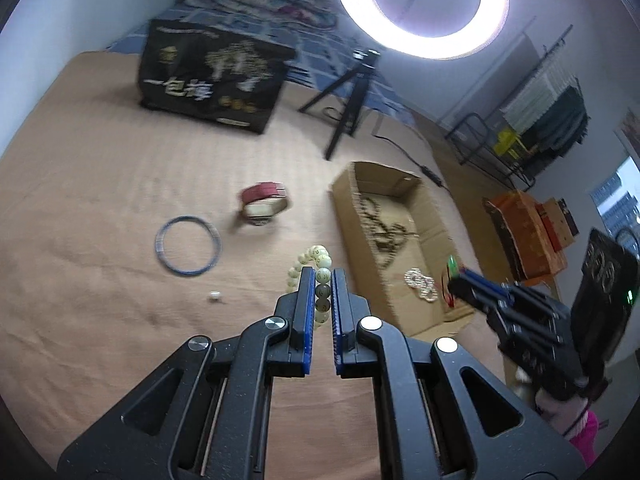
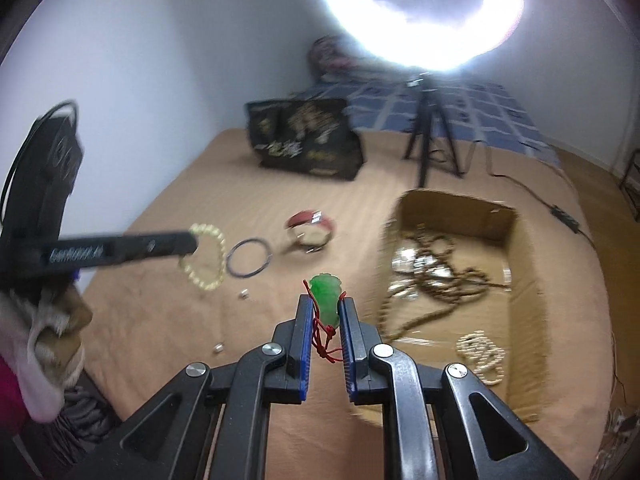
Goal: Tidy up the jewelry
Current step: 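Carry the bracelet with the left tool while the right tool carries the pendant to the box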
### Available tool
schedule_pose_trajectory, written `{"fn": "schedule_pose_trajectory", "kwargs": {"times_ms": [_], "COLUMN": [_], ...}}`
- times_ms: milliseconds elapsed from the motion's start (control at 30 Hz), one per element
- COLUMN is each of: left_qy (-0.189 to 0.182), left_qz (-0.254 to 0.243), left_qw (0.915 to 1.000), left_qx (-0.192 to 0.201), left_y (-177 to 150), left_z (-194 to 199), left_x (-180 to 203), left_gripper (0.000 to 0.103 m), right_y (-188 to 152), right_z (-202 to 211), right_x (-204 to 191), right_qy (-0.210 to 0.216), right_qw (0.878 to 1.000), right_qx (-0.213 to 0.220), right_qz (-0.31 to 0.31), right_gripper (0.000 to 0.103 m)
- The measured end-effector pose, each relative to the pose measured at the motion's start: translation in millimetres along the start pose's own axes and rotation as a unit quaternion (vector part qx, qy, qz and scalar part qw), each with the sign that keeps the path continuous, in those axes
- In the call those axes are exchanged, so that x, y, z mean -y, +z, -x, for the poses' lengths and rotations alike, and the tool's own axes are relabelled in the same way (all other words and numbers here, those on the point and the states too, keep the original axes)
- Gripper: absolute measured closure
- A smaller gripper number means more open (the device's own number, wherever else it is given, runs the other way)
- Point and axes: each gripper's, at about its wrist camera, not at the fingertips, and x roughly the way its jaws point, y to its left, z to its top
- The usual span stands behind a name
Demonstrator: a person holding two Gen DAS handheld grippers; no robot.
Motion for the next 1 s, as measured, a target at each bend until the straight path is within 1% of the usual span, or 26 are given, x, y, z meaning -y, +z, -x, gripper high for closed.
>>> {"fn": "schedule_pose_trajectory", "kwargs": {"times_ms": [133, 267, 467, 733, 1000], "left_qy": [-0.018, -0.031, -0.048, -0.065, -0.061], "left_qz": [-0.016, -0.024, -0.042, -0.048, -0.056], "left_qw": [0.9997, 0.9991, 0.9975, 0.9954, 0.9939], "left_qx": [-0.006, -0.016, -0.029, -0.051, -0.072], "left_y": [-1, -4, -9, -16, -24], "left_z": [-11, -24, -44, -66, -85], "left_x": [27, 49, 79, 102, 117], "left_gripper": [0.098, 0.098, 0.098, 0.098, 0.098], "right_y": [7, 11, 12, 9, 6], "right_z": [7, 7, 1, -7, -15], "right_x": [28, 55, 81, 107, 116], "right_qy": [-0.021, -0.036, -0.051, -0.064, -0.067], "right_qw": [1.0, 0.998, 0.996, 0.993, 0.991], "right_qx": [0.009, 0.007, 0.002, -0.008, -0.018], "right_qz": [-0.022, -0.048, -0.073, -0.101, -0.118], "right_gripper": [0.092, 0.092, 0.092, 0.092, 0.092]}}
